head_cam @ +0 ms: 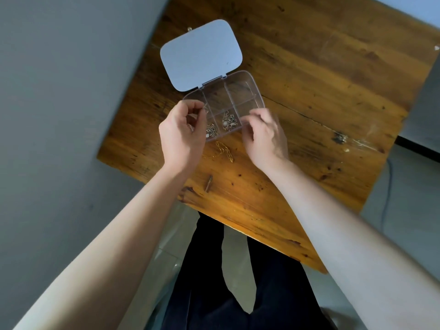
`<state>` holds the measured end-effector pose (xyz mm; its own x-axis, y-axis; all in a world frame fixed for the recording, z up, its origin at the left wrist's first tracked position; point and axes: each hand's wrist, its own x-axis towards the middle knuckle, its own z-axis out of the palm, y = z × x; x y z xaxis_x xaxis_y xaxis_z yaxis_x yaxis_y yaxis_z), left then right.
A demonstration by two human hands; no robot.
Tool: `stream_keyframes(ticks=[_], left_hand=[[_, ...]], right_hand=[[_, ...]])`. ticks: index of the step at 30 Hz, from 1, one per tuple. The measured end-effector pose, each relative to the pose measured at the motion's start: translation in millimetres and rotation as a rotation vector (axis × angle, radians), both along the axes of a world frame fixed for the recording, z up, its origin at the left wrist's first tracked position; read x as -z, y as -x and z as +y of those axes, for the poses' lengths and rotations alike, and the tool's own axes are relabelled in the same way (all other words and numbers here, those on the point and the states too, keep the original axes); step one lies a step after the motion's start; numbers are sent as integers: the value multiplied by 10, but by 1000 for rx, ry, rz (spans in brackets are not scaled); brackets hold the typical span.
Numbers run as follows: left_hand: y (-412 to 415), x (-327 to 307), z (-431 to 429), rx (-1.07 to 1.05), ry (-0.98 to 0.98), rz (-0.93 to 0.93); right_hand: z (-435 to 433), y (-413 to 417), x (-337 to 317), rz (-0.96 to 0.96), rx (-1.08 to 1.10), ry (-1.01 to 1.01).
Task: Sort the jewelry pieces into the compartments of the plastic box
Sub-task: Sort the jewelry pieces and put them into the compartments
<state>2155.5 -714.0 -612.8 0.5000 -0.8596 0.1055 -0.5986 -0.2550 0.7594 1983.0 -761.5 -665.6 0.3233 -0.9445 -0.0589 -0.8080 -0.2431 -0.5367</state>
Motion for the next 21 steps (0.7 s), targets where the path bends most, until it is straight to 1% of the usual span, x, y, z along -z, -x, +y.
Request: stream_keyframes(ticks=[2, 5, 6, 8, 10, 11, 12, 14, 15, 16, 18, 21], left_hand=[[-15, 97, -40, 16, -104, -20], [-52, 293, -19, 102, -330, -81], [-64, 335, 7, 119, -354, -86], [-71, 377, 76, 114, -303, -88], [-63, 397, 171, 47, -254, -72], [-62, 419, 234, -9, -281, -57], [-65, 456, 299, -68, -362, -29], [-71, 546, 420, -127, -621, 38], [-71, 583, 472, -108, -725, 49], [-71, 608, 519, -72, -767, 36], [-76, 623, 573, 5, -725, -22], [-113, 620, 557, 126, -670, -157]], right_hand=[[62, 27, 34, 18, -57, 9], [101, 7, 63, 16, -53, 9], [109, 1, 73, 21, -49, 7], [141, 9, 83, 20, -44, 9], [223, 35, 98, -4, -39, 52], [275, 47, 111, -21, -35, 73], [321, 60, 124, -34, -31, 68], [393, 58, 157, -37, -21, -47], [419, 40, 190, -14, -21, -120], [437, 15, 223, 27, -36, -171], [445, -47, 260, 97, -93, -186], [417, -128, 269, 76, -131, -176]])
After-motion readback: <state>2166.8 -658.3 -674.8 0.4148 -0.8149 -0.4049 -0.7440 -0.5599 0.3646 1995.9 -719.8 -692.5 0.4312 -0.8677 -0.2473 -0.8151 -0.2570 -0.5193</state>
